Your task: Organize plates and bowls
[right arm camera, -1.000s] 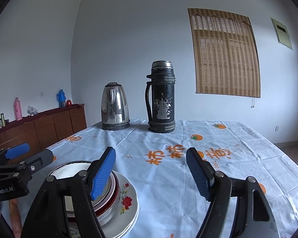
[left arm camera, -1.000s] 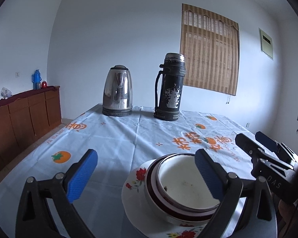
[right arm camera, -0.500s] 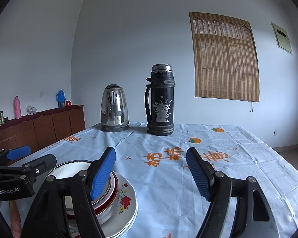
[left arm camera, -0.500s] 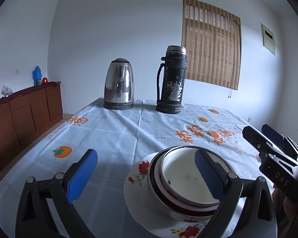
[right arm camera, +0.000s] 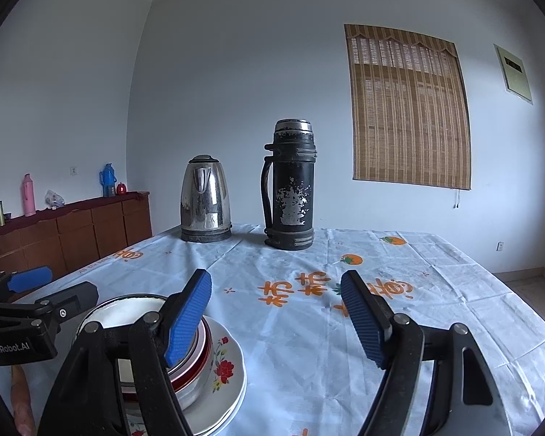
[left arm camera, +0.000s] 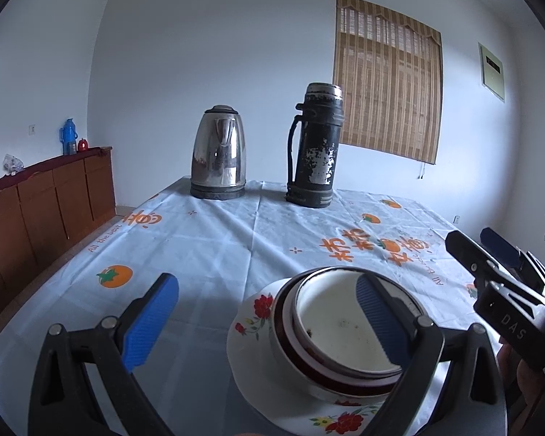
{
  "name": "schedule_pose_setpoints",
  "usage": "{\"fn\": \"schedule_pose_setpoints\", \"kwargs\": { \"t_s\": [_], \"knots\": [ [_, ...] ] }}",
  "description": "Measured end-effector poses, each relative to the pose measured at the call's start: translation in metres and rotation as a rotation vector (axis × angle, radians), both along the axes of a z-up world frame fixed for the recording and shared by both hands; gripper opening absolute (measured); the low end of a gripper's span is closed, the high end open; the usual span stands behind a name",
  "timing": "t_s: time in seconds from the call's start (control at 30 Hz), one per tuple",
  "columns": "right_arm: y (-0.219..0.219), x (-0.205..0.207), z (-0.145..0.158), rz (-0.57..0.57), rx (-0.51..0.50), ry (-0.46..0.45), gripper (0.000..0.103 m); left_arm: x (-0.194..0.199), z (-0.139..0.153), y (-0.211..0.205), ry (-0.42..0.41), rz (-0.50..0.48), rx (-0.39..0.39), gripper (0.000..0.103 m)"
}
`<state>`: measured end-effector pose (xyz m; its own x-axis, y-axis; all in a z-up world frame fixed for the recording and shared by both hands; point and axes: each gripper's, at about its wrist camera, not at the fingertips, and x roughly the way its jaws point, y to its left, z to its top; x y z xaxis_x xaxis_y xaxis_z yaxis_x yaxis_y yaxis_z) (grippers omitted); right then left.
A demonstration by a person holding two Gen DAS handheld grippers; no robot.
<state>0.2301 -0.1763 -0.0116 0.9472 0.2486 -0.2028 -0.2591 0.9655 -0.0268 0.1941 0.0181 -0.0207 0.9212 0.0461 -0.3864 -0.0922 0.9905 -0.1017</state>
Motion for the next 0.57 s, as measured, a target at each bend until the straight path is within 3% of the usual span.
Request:
{"fn": "schedule_pose_setpoints", "kwargs": {
  "t_s": [0.3,0.57],
  "knots": [
    [-0.004,0.0,0.002,-0.012,0.012,0.002,0.075,-0.002,0.0,-0.012,-0.028,0.008,0.078,0.103],
    [-0.004,0.0,0.002,-0.012,0.011,0.002,0.075,-0.005,0.003,-0.013,-0.051,-0.003,0.089,0.102]
  ]
}}
